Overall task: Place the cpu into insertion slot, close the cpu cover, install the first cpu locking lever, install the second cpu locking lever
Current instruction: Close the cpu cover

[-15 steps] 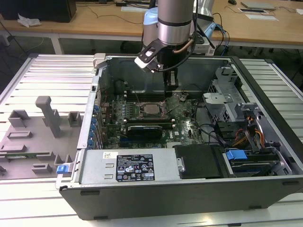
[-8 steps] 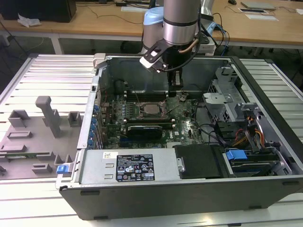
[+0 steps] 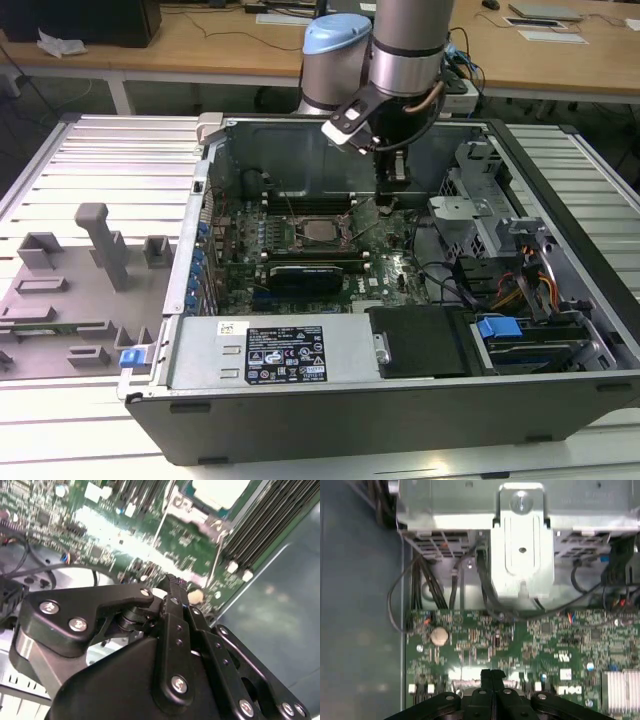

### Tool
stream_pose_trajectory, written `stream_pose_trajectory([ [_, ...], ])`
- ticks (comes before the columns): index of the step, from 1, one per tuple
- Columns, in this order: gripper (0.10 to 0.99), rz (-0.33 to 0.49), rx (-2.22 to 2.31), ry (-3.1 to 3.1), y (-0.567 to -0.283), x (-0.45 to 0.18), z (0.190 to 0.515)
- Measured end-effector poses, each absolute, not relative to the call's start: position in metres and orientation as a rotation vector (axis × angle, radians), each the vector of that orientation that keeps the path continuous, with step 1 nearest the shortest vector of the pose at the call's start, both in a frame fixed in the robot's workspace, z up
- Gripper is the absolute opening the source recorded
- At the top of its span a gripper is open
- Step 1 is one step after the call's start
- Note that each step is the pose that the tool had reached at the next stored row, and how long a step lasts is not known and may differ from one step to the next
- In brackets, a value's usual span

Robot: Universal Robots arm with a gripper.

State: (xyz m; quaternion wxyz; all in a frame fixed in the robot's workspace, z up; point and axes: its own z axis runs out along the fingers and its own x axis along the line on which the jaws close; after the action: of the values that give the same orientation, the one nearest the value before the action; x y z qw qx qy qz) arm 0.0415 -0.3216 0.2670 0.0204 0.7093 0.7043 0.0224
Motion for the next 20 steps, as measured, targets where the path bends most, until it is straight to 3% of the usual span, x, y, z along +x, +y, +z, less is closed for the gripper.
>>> stream_pose_trajectory([
  [16,0.106,0.039,2.215,2.200,-0.322,0.054,0.246],
  [20,0.106,-0.052,2.270,2.253,-0.322,0.057,0.245],
])
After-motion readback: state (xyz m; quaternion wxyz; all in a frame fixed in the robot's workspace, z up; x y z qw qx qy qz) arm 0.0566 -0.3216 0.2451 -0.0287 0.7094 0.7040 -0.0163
